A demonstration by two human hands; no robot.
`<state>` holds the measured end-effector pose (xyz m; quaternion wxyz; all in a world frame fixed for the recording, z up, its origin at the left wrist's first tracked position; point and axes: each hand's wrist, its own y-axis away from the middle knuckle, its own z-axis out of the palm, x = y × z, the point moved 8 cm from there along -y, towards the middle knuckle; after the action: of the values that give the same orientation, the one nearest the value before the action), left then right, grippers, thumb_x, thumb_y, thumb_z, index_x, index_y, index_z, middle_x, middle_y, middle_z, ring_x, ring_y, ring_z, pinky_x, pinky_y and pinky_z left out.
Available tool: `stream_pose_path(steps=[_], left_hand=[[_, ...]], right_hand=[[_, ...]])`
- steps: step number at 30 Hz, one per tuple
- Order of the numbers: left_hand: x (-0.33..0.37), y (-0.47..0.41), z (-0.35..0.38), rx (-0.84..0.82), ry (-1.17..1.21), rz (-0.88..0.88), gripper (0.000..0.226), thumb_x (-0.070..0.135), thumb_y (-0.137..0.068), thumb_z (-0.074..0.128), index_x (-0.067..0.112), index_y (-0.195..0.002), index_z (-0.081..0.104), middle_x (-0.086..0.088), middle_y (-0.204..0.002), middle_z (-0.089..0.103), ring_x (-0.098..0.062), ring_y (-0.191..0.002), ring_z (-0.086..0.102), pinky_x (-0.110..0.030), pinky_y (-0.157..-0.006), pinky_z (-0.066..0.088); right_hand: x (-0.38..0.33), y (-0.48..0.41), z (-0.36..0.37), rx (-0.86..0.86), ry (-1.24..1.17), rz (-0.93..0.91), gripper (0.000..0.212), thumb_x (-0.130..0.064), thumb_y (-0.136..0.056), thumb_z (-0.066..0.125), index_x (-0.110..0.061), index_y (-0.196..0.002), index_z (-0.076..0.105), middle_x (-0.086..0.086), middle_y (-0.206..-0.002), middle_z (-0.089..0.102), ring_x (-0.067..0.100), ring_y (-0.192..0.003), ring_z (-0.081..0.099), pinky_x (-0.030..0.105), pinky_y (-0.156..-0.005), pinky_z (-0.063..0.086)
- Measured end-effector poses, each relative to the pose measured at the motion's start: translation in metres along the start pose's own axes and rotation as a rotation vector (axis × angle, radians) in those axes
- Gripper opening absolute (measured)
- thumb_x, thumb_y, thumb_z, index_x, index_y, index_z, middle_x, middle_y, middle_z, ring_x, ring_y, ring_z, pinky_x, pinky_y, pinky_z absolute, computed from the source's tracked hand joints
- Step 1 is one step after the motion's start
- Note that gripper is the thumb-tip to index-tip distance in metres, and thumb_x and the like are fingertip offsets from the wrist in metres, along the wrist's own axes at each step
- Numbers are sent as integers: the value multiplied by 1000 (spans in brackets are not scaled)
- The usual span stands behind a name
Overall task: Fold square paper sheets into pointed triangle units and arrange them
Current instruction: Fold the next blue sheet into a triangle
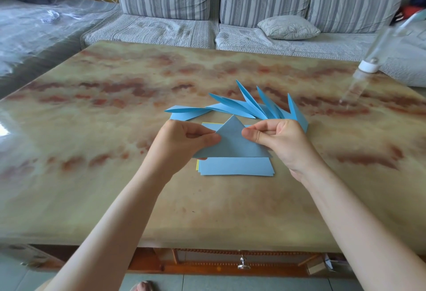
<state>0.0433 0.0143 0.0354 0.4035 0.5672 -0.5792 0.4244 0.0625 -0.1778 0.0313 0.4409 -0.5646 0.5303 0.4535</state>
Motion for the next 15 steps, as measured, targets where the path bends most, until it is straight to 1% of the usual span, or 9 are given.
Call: stream_pose_path(steps=[2,4,6,8,11,13,15], left_hand=[[-1,-1,-4,21,1,4,19,19,-80,75,32,-67,71,14,-61,70,1,-50,59,-8,-52,43],[-2,-2,-7,36,-4,2,16,20,-79,76,32,-68,73,11,-63,71,-3,-53,62,-9,-54,45],[-3,-3,-9,45,-2,-1,16,21,-79,77,32,-68,73,11,-63,71,-5,-54,64,-10,-55,46],[-3,-4,-10,48,-4,-4,16,21,-78,77,32,-68,73,11,-62,71,-6,-53,64,-11,-57,47],[-3,-3,-10,37,-18,-3,16,19,-78,77,31,-68,73,12,-61,70,-5,-51,63,-12,-57,48],[-3,-2,-10,37,-17,-9,15,18,-79,76,28,-69,73,14,-59,69,-3,-50,62,-9,-53,45],[-3,-2,-13,52,-17,-10,15,17,-80,75,27,-69,73,15,-57,68,0,-48,60,-6,-50,41]], right_hand=[[0,1,1,-42,15,13,32,-34,-56,79,-16,-82,71,-3,-85,75,4,-77,70,15,-72,54],[1,2,1,-80,-1,18,31,-27,-58,79,-11,-83,71,3,-86,76,14,-74,72,20,-70,57],[2,2,0,-89,3,11,27,-25,-61,78,-8,-81,71,5,-81,76,20,-72,73,17,-73,55],[2,1,1,-98,33,10,26,-25,-65,77,-7,-82,71,8,-78,75,19,-76,73,14,-78,52],[3,2,6,-156,18,28,24,-22,-69,75,-4,-83,71,9,-72,74,16,-73,72,11,-78,50],[4,2,8,-166,16,37,25,-24,-67,75,-5,-83,70,9,-74,75,19,-74,73,15,-82,50],[4,2,9,-188,-8,52,25,-22,-67,75,-5,-85,70,10,-81,75,24,-75,74,21,-82,54]])
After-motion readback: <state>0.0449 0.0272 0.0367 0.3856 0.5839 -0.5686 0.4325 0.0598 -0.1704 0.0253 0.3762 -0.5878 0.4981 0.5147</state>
